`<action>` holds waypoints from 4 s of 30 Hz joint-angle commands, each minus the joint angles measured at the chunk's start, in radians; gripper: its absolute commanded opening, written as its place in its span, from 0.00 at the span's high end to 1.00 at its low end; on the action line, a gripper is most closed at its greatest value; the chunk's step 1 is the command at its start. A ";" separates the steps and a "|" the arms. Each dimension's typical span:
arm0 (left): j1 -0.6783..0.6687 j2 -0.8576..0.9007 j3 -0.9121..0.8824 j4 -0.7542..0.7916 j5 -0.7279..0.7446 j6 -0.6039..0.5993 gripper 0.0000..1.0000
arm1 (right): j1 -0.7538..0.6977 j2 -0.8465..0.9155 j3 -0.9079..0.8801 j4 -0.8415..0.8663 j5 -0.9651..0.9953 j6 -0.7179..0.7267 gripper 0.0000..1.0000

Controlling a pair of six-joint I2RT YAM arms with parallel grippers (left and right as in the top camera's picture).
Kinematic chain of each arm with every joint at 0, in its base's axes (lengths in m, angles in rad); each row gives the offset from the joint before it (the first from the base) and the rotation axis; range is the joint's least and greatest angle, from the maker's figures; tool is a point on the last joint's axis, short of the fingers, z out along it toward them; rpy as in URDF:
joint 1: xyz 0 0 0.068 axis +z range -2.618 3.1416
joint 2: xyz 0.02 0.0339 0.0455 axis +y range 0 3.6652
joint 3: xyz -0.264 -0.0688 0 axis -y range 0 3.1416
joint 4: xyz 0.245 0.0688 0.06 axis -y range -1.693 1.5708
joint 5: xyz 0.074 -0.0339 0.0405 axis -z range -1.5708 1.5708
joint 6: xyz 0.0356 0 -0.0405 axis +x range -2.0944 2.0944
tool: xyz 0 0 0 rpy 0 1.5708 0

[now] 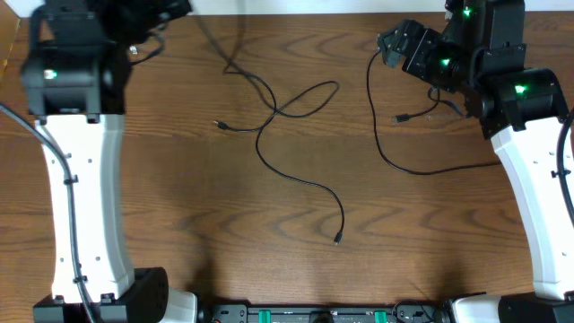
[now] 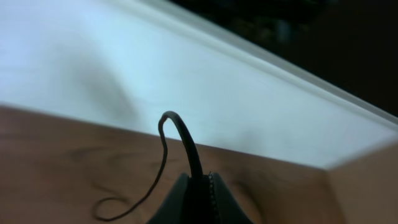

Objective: Untangle cables

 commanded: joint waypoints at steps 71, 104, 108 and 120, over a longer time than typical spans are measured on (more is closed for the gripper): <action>0.815 0.710 0.026 0.333 -0.449 0.546 0.32 | 0.048 0.042 0.005 -0.015 0.015 -0.022 0.02; 0.740 0.827 -0.019 0.048 -0.471 0.484 0.92 | 0.060 0.060 0.005 -0.015 0.015 -0.050 0.01; 0.748 0.876 -0.019 0.067 -0.479 0.508 0.92 | 0.060 0.060 0.005 -0.024 0.016 -0.050 0.01; 0.814 0.902 -0.023 0.164 -0.478 0.573 0.92 | 0.060 0.060 0.005 -0.037 0.016 -0.049 0.01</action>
